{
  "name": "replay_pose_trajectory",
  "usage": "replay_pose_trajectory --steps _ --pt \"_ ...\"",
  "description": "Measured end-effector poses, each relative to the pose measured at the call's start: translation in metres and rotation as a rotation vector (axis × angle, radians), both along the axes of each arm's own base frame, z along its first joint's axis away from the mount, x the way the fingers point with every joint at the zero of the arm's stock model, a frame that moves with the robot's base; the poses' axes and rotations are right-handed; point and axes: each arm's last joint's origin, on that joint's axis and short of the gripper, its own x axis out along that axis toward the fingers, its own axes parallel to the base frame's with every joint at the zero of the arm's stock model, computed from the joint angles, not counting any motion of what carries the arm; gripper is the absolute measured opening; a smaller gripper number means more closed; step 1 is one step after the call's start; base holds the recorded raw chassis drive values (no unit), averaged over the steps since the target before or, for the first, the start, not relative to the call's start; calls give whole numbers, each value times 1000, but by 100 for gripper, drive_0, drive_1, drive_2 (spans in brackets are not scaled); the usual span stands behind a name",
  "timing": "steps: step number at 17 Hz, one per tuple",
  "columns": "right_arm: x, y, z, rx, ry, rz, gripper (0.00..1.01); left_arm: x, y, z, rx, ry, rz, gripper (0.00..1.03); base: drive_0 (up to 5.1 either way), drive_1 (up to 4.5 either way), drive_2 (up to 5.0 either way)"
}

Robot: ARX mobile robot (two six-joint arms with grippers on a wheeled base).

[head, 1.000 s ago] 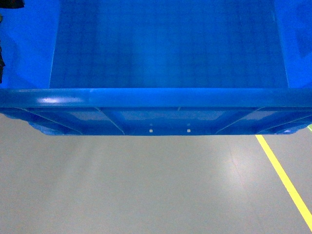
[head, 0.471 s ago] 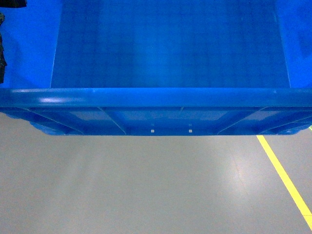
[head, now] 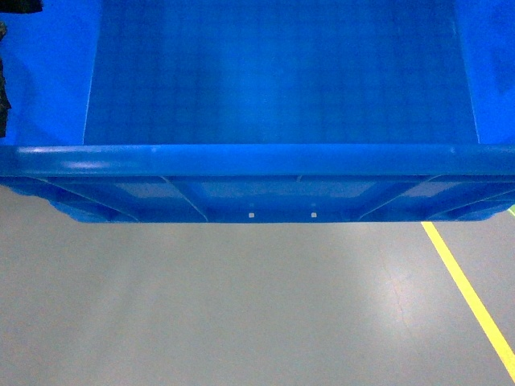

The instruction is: Place box next to blue box on left shelf

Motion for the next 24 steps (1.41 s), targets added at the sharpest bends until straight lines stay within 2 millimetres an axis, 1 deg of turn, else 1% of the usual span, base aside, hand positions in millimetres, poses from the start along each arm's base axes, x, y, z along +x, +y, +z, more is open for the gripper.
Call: replay_pose_trajectory --steps 24 --pt "0 0 0 -1 5 -1 20 0 0 0 0 1 1 18 4 410 -402"
